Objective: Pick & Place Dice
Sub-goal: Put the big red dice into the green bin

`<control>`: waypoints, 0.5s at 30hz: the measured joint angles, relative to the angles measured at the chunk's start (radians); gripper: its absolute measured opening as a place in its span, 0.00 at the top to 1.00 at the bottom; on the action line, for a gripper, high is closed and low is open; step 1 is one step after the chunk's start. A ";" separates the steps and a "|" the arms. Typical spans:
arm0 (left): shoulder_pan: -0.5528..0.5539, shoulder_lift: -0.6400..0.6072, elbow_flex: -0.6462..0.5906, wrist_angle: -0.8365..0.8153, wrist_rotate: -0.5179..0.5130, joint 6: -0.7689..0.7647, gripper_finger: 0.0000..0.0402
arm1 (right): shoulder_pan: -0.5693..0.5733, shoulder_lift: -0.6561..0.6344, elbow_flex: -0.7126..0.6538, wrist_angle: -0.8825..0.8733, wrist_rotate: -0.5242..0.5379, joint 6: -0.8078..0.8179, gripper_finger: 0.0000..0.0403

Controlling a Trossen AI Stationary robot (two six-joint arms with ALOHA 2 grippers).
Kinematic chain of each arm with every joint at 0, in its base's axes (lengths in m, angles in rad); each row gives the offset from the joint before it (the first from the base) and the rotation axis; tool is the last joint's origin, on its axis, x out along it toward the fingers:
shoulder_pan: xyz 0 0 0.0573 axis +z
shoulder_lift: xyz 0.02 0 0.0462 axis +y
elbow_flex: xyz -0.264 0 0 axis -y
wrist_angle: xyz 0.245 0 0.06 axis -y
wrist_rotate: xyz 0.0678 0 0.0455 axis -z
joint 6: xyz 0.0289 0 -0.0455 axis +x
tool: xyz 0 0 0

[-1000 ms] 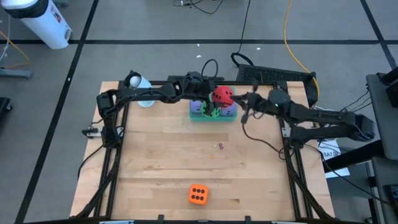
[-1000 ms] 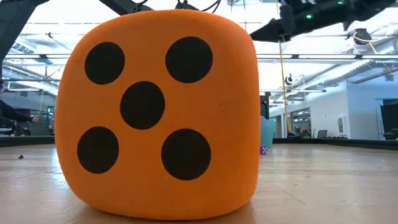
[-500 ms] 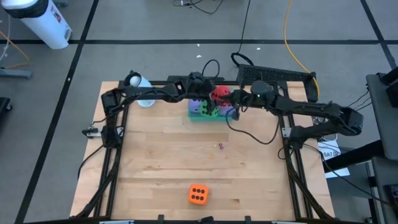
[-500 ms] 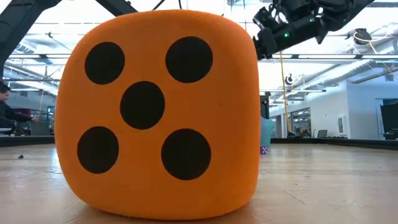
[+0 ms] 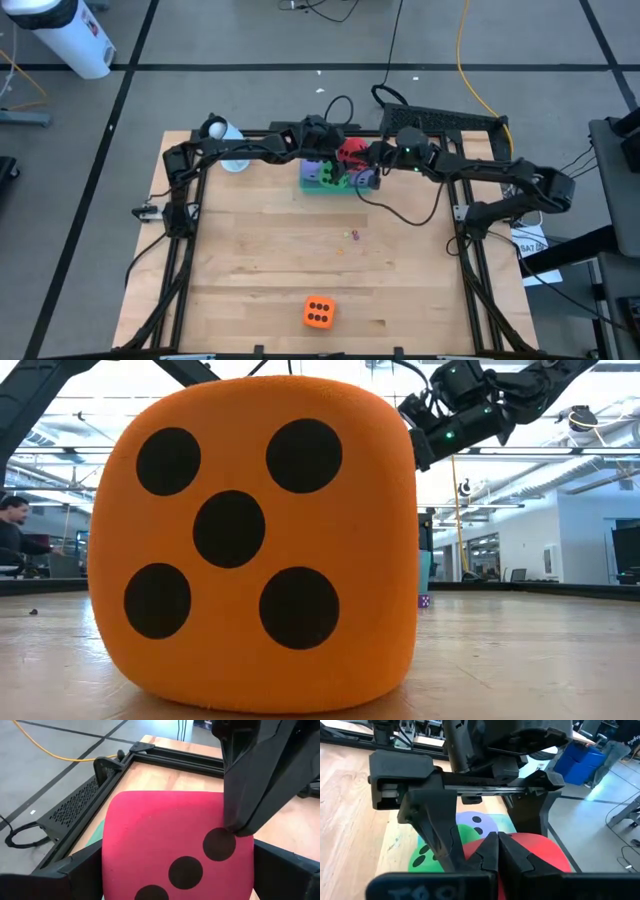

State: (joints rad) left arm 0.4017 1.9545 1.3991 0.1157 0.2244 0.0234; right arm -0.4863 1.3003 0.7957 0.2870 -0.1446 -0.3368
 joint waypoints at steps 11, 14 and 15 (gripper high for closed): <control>-0.009 0.001 0.000 -0.054 0.036 0.002 0.01 | -0.018 0.009 0.000 -0.081 -0.005 0.010 1.00; -0.014 0.001 0.000 -0.056 0.035 0.005 0.01 | -0.022 0.008 0.001 -0.112 -0.005 0.010 1.00; -0.015 0.001 0.000 -0.058 0.035 0.005 0.01 | -0.022 0.008 0.001 -0.119 -0.005 0.010 1.00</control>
State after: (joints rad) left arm 0.3870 1.9553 1.3987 0.0580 0.2596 0.0284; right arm -0.5082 1.3079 0.7967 0.1678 -0.1493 -0.3264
